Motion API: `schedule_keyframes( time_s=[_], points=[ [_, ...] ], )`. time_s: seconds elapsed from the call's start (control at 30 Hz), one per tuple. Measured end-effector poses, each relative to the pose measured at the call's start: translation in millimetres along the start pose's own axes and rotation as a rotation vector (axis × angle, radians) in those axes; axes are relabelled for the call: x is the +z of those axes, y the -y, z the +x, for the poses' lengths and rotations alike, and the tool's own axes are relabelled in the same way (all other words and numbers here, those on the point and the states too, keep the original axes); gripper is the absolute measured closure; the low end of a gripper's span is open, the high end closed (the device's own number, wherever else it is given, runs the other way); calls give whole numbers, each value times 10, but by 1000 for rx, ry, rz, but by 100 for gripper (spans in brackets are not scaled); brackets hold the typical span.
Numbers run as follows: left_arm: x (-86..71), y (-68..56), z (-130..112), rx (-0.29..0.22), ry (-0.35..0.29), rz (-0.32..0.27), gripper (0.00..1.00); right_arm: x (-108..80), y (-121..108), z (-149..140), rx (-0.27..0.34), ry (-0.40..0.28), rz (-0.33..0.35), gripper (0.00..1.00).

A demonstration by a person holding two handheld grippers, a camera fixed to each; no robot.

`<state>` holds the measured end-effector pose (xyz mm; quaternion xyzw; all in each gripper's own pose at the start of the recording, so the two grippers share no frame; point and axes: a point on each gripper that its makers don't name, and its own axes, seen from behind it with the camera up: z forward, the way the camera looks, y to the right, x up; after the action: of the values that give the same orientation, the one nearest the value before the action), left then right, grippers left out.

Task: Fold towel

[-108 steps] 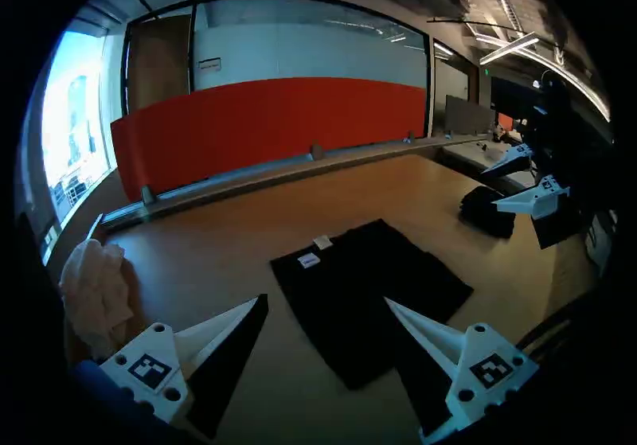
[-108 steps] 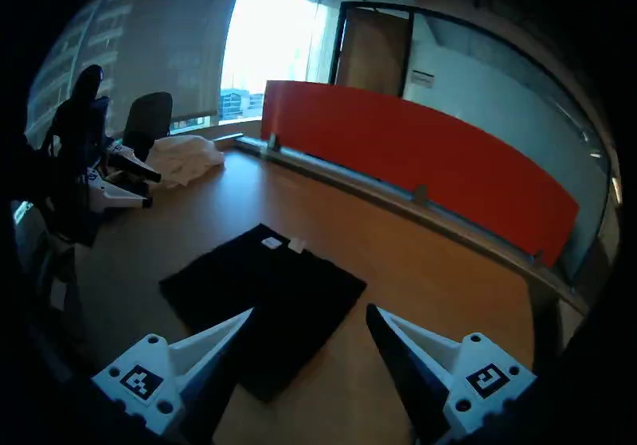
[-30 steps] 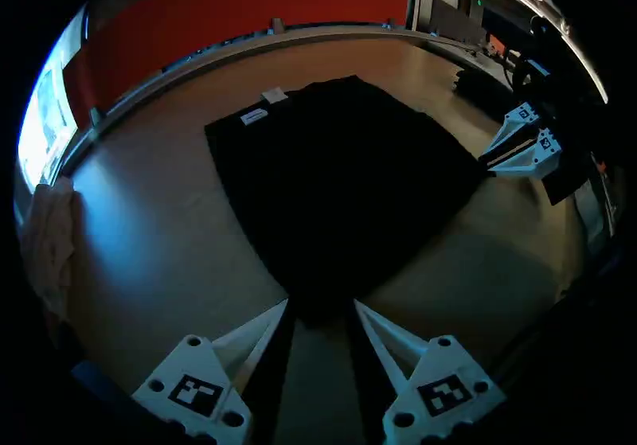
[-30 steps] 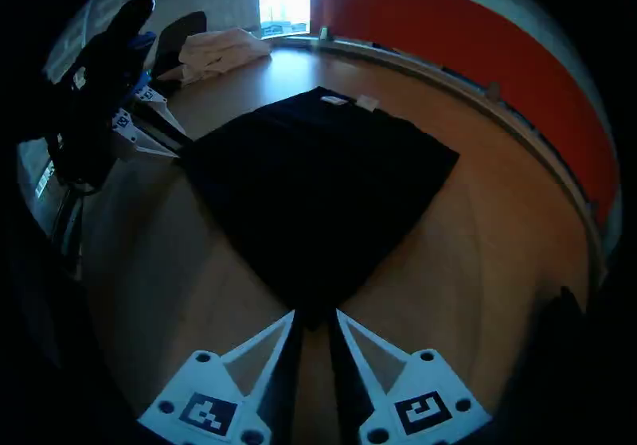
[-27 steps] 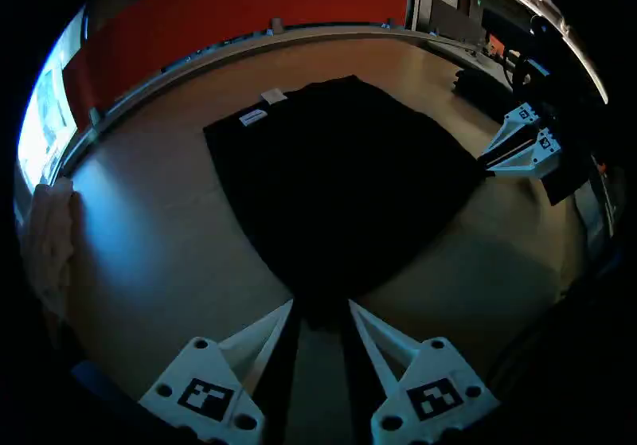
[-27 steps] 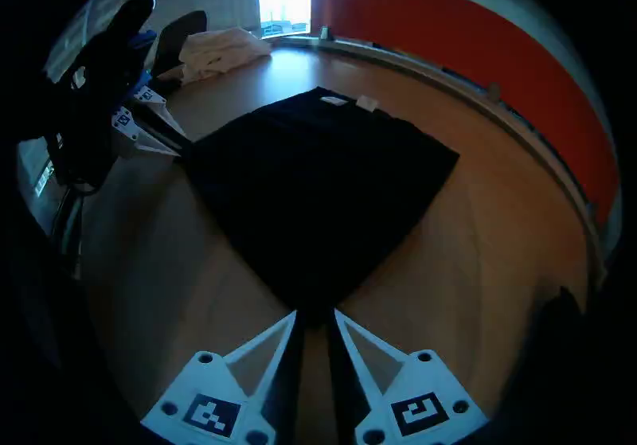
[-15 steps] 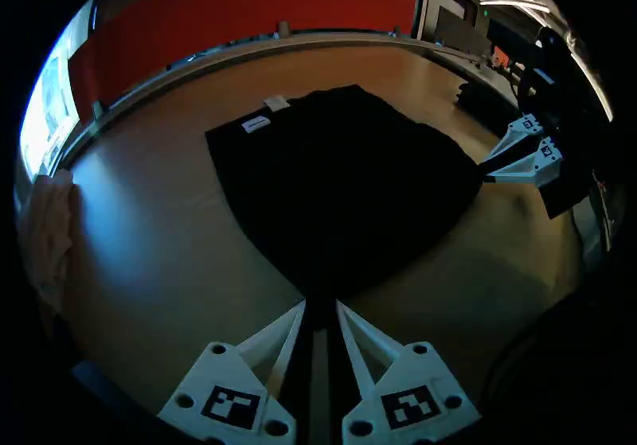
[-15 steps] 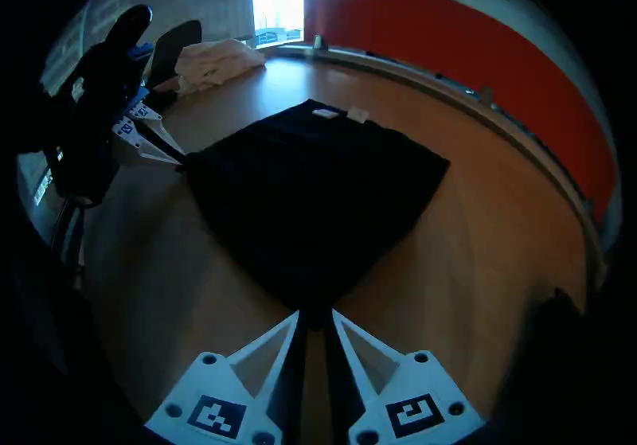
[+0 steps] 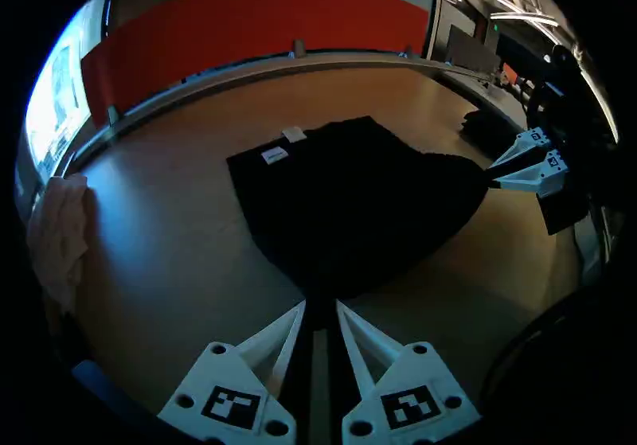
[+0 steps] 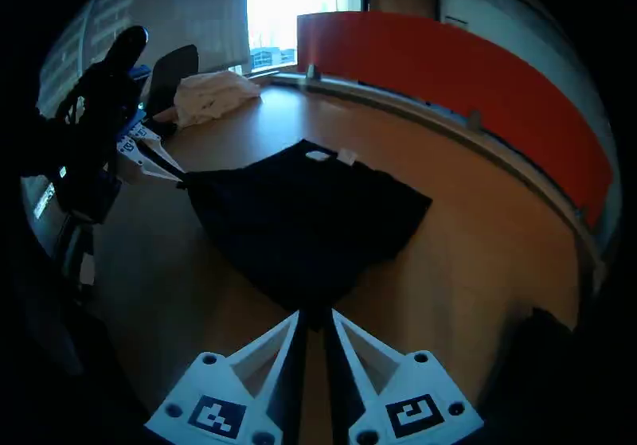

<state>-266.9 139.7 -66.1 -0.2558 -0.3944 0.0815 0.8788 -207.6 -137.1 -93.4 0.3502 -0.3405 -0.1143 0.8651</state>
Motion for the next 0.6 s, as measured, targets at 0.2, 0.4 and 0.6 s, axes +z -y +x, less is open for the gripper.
schedule_keyframes(
  time_s=[0.2,0.4,0.6],
  points=[
    [-209,-30,152,1,-10,3,90,-200,0,246,1,-41,-9,86],
    [-407,-70,279,4,-12,-2,90,-431,16,475,21,-84,-12,86],
    [-588,-104,391,0,-23,-9,90,-649,36,639,15,-112,-16,86]
  ],
)
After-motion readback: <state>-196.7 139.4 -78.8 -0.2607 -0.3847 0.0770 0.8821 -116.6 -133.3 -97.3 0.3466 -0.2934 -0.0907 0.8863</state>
